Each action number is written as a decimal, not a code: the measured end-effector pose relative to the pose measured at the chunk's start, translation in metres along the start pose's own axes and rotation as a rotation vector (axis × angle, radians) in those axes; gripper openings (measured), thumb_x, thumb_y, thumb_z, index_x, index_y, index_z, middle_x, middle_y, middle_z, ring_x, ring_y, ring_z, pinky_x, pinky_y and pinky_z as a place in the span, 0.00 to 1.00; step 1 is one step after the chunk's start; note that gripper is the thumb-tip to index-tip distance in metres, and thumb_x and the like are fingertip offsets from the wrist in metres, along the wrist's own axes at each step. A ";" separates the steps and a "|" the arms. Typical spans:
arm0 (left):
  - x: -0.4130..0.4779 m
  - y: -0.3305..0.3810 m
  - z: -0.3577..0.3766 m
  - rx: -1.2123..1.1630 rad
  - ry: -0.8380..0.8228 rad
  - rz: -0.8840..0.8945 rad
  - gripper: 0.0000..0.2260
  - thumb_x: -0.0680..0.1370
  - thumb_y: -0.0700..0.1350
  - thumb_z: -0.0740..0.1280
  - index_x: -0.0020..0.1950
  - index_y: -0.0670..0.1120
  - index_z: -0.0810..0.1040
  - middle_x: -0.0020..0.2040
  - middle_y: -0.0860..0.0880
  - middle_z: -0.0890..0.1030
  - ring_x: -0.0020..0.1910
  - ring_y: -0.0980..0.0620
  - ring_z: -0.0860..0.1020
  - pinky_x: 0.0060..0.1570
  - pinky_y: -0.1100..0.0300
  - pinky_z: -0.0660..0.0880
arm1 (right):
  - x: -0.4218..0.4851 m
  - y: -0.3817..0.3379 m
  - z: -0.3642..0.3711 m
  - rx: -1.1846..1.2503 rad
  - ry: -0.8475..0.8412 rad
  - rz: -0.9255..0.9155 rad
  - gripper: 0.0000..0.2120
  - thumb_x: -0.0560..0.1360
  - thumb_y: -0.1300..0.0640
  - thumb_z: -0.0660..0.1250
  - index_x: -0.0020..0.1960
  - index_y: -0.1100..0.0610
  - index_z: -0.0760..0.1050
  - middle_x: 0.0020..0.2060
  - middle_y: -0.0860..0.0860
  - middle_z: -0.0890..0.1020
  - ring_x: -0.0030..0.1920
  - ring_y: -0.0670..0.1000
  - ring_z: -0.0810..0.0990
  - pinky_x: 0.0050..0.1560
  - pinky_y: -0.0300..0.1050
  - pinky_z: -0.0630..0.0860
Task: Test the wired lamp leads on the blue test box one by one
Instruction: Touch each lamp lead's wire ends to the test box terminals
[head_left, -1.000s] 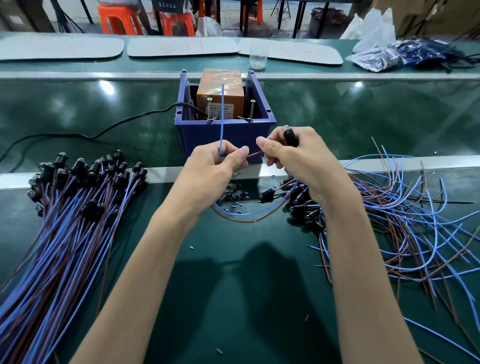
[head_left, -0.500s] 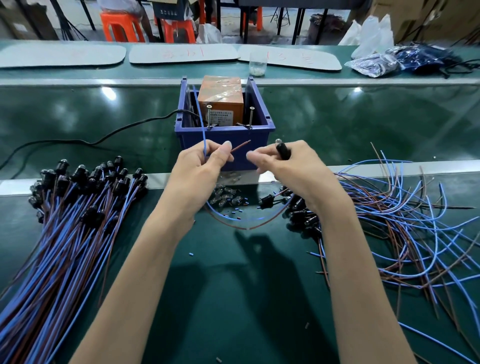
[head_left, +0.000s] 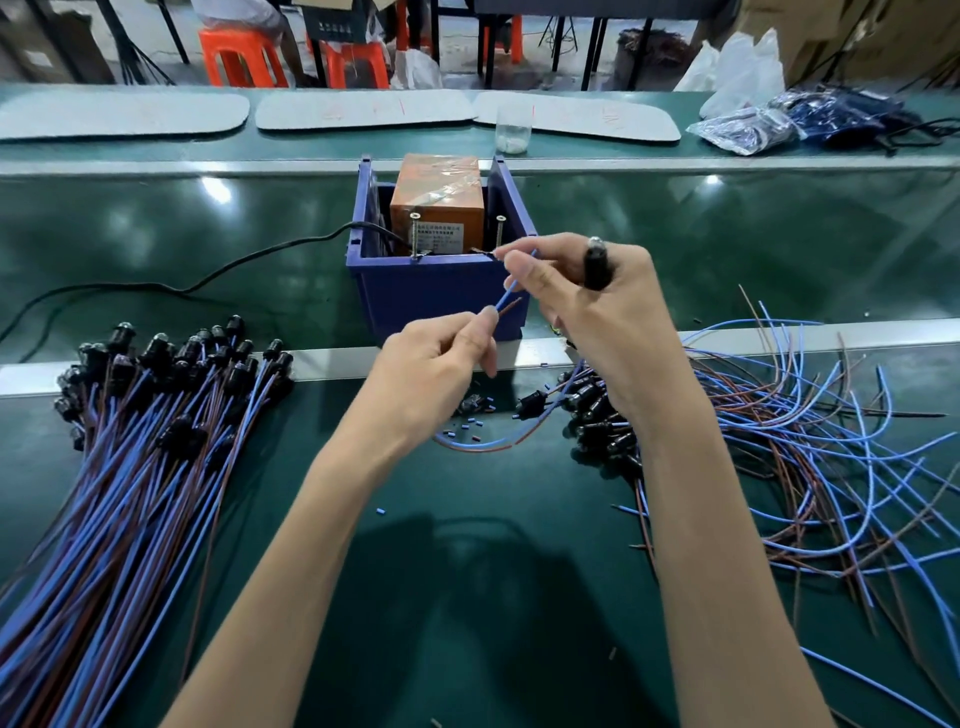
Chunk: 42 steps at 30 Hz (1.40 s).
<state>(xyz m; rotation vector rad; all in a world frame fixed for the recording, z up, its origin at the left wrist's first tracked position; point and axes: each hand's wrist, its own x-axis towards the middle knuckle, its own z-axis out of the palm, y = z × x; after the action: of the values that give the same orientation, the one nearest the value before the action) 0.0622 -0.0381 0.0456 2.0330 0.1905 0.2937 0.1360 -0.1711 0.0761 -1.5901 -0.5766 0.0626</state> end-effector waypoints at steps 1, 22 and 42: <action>0.000 0.000 -0.001 0.008 -0.001 0.007 0.20 0.82 0.53 0.58 0.32 0.49 0.75 0.21 0.55 0.64 0.22 0.58 0.62 0.26 0.64 0.58 | 0.000 0.000 0.001 0.009 0.012 -0.004 0.02 0.74 0.59 0.71 0.45 0.55 0.83 0.32 0.49 0.81 0.26 0.43 0.67 0.29 0.31 0.64; 0.000 0.003 -0.004 0.131 0.048 0.081 0.11 0.83 0.47 0.58 0.43 0.44 0.73 0.22 0.57 0.67 0.24 0.55 0.64 0.24 0.65 0.59 | 0.003 0.008 -0.002 -0.227 -0.096 0.038 0.07 0.72 0.55 0.74 0.37 0.50 0.79 0.27 0.41 0.74 0.29 0.41 0.68 0.35 0.33 0.64; -0.001 -0.003 -0.010 0.256 0.100 0.097 0.11 0.80 0.47 0.63 0.38 0.51 0.76 0.23 0.55 0.71 0.24 0.54 0.66 0.27 0.64 0.62 | 0.000 0.006 0.007 -0.492 -0.154 0.095 0.10 0.78 0.56 0.66 0.38 0.53 0.73 0.30 0.49 0.76 0.30 0.43 0.67 0.32 0.31 0.64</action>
<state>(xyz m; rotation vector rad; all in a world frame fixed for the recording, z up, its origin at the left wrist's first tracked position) 0.0585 -0.0287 0.0468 2.2867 0.1996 0.4518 0.1354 -0.1644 0.0699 -2.1046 -0.6694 0.1225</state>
